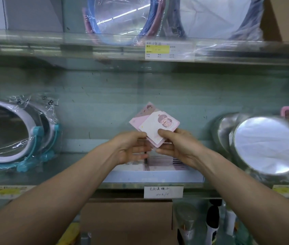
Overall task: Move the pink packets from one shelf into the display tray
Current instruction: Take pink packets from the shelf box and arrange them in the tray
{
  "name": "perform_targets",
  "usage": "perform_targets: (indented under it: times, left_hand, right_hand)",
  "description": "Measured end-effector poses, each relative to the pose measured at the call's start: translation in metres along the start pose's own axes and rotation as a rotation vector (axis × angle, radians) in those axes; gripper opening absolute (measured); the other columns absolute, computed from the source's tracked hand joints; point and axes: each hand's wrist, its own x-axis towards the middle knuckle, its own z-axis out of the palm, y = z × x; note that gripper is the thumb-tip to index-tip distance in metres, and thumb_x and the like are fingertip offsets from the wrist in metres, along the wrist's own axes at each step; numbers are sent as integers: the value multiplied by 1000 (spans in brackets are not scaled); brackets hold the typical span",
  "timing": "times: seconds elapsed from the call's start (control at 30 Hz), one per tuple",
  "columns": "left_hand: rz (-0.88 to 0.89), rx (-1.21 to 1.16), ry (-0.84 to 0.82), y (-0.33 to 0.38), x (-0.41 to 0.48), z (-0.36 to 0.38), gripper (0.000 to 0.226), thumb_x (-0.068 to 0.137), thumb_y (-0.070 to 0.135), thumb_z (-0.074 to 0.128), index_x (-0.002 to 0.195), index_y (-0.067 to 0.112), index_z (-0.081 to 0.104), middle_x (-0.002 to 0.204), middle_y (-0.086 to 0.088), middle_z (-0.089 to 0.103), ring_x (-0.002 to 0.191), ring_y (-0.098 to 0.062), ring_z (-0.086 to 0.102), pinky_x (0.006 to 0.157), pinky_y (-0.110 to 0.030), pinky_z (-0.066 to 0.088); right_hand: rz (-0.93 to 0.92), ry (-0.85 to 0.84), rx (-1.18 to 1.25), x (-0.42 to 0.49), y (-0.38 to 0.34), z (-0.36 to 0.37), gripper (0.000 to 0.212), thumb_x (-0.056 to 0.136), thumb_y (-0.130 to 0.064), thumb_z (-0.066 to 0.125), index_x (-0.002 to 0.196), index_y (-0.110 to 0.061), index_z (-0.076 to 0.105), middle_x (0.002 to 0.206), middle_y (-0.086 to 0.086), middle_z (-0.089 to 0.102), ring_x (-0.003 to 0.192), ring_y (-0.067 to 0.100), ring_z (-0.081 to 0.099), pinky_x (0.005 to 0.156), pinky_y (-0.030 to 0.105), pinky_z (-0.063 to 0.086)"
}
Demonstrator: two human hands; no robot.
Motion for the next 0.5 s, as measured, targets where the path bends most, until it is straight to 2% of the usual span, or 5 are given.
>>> perform_targets:
  times: [0.1,0.17,0.23,0.33,0.5]
  left_hand:
    - [12,-91,16,7,1,-4,18,100,12,40,93,5,56,85,-11,63,75,-22,60,72,-36,51]
    - [-17,-79,35,11,1,-11,19,98,9,40,87,5,54,81,-10,59,70,-21,57,73,-38,51]
    - [-54,-19,36,12,1,-17,19,95,6,41,81,7,53,76,-9,53,63,-18,50,69,-39,53]
    - [-82,80,6,12,2,-19,20,94,5,38,82,6,54,65,-7,46,57,-16,42,62,-35,50]
    - [-130,254,-79,5,3,-15,16,93,9,44,92,7,60,55,-2,47,48,-13,43,53,-27,51]
  right_hand:
    - [-33,2,-249,-7,-5,-8,36,100,-36,42,105,-7,62,87,15,70,80,26,70,78,37,56]
    - [-204,105,-462,-8,-6,-20,31,101,-27,39,113,-7,59,95,15,69,85,25,68,82,38,54]
    - [-437,153,-865,-9,-5,-33,33,96,-15,50,129,-13,50,112,8,63,100,23,63,89,36,49]
    - [-635,22,-1225,-12,-3,-40,63,87,-15,66,143,-25,38,142,1,37,131,15,38,104,22,32]
    - [-920,94,-1316,-17,-12,-39,31,86,-25,68,116,-23,69,137,1,51,128,20,46,102,43,42]
